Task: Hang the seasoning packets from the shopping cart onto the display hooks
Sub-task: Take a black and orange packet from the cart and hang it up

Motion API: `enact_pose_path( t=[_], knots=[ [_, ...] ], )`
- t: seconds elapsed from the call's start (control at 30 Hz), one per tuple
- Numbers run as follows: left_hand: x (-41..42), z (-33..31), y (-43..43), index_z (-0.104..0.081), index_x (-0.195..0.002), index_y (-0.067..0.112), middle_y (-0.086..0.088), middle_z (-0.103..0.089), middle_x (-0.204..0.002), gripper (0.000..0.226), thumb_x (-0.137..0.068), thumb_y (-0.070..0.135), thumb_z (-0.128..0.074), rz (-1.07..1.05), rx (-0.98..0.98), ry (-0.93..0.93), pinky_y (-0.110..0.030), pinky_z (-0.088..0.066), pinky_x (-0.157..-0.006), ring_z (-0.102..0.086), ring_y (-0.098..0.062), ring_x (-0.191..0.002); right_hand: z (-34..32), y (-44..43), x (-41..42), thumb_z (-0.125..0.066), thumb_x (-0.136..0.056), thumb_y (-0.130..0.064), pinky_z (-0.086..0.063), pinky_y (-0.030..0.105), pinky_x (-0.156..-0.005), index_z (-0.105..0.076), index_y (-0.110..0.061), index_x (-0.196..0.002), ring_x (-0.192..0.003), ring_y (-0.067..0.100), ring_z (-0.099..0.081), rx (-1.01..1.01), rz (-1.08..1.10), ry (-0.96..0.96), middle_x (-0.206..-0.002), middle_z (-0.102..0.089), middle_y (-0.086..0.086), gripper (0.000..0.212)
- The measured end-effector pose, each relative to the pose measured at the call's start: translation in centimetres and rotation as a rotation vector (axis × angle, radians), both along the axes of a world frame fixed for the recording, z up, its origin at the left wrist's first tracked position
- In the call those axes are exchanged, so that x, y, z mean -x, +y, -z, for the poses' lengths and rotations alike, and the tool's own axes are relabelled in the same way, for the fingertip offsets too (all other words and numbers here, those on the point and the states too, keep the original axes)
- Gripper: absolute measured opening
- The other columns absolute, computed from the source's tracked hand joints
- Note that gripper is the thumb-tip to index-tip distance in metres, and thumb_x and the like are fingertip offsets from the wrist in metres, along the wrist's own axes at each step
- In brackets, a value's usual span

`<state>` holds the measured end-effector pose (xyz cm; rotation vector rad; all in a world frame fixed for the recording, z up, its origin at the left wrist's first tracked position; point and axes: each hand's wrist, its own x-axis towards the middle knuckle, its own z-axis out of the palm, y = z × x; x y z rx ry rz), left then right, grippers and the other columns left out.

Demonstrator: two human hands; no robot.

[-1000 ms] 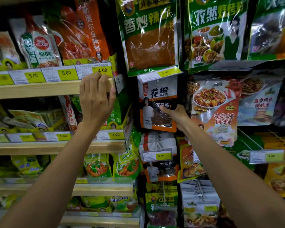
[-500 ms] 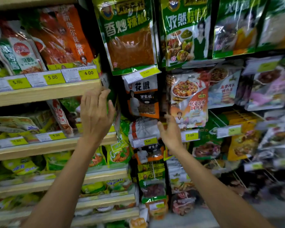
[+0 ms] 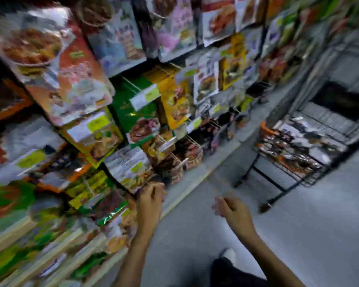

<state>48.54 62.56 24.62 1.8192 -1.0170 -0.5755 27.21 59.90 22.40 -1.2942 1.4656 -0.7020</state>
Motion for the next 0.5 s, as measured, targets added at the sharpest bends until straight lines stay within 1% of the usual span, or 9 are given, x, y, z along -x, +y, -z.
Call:
enact_pose_path(
  t=[0.03, 0.1, 0.13, 0.17, 0.23, 0.27, 0.37, 0.43, 0.5],
  knots=[
    [2.2, 1.2, -0.7, -0.065, -0.089, 0.001, 0.008, -0.059, -0.066, 0.018, -0.094, -0.006, -0.049, 0.043, -0.019, 0.016, -0.012, -0.042, -0.060, -0.058, 0.005, -0.060, 0.8, 0.2, 2.4, -0.054, -0.097, -0.011, -0.053, 0.027, -0.065, -0.067, -0.005, -0.083, -0.062, 0.013, -0.066, -0.029, 0.031, 0.038, -0.076, -0.072, 0.009, 0.020],
    [6.3, 3.3, -2.4, -0.064, -0.087, 0.006, 0.009, -0.061, -0.067, 0.017, -0.094, -0.003, -0.051, 0.146, -0.095, 0.047, -0.025, -0.043, -0.062, -0.057, -0.003, -0.059, 1.9, 0.0, 6.7, -0.055, -0.097, -0.013, -0.054, 0.034, -0.069, -0.067, -0.011, -0.085, -0.062, 0.014, -0.067, -0.075, 0.100, 0.096, -0.073, -0.072, 0.003, 0.017],
    [8.2, 4.2, -3.4, -0.064, -0.087, 0.008, 0.010, -0.062, -0.069, 0.017, -0.095, 0.001, -0.051, 0.198, -0.134, 0.049, -0.028, -0.044, -0.062, -0.056, -0.006, -0.061, 2.2, -0.3, 8.6, -0.055, -0.097, -0.014, -0.055, 0.034, -0.070, -0.067, -0.013, -0.086, -0.062, 0.013, -0.067, -0.087, 0.133, 0.118, -0.073, -0.072, 0.001, 0.016],
    [9.8, 4.8, -4.5, -0.064, -0.089, 0.010, 0.012, -0.062, -0.070, 0.015, -0.096, 0.004, -0.051, 0.249, -0.164, 0.049, -0.028, -0.044, -0.062, -0.056, -0.007, -0.062, 2.4, -0.8, 10.3, -0.055, -0.097, -0.015, -0.055, 0.033, -0.070, -0.067, -0.013, -0.088, -0.062, 0.011, -0.068, -0.093, 0.161, 0.138, -0.073, -0.072, 0.000, 0.015],
    [12.7, 5.6, -6.9, -0.065, -0.095, 0.013, 0.014, -0.062, -0.073, 0.014, -0.098, 0.010, -0.051, 0.337, -0.197, 0.034, -0.016, -0.041, -0.059, -0.054, -0.001, -0.063, 2.6, -2.1, 13.3, -0.055, -0.097, -0.017, -0.055, 0.029, -0.069, -0.068, -0.013, -0.091, -0.064, 0.008, -0.068, -0.093, 0.210, 0.165, -0.075, -0.073, -0.001, 0.014],
    [13.9, 5.7, -8.1, -0.065, -0.097, 0.014, 0.014, -0.062, -0.074, 0.014, -0.098, 0.012, -0.051, 0.367, -0.204, 0.025, -0.010, -0.038, -0.056, -0.054, -0.001, -0.061, 2.5, -2.9, 14.6, -0.055, -0.097, -0.017, -0.055, 0.028, -0.069, -0.068, -0.013, -0.093, -0.065, 0.008, -0.068, -0.094, 0.234, 0.171, -0.077, -0.073, -0.001, 0.014],
    [17.0, 5.6, -12.1, -0.065, -0.100, 0.019, 0.012, -0.065, -0.077, 0.015, -0.098, 0.013, -0.051, 0.426, -0.223, 0.029, -0.007, -0.040, -0.057, -0.057, -0.001, -0.066, 2.1, -5.5, 17.9, -0.055, -0.097, -0.017, -0.055, 0.029, -0.072, -0.068, -0.012, -0.096, -0.069, 0.009, -0.069, -0.084, 0.309, 0.169, -0.080, -0.073, 0.000, 0.014],
    [18.7, 5.4, -14.9, -0.064, -0.100, 0.017, 0.010, -0.066, -0.079, 0.015, -0.098, 0.011, -0.051, 0.446, -0.236, 0.050, -0.007, -0.041, -0.060, -0.060, 0.000, -0.073, 1.9, -7.3, 19.8, -0.055, -0.097, -0.016, -0.056, 0.031, -0.074, -0.068, -0.012, -0.096, -0.069, 0.009, -0.069, -0.073, 0.371, 0.155, -0.080, -0.072, -0.001, 0.014],
    [20.2, 5.2, -17.8, -0.064, -0.100, 0.014, 0.007, -0.066, -0.080, 0.013, -0.098, 0.011, -0.051, 0.460, -0.246, 0.060, -0.008, -0.042, -0.060, -0.061, -0.003, -0.076, 1.9, -9.3, 21.3, -0.055, -0.097, -0.015, -0.056, 0.032, -0.074, -0.067, -0.014, -0.095, -0.069, 0.008, -0.069, -0.072, 0.441, 0.133, -0.080, -0.072, -0.002, 0.013]
  ],
)
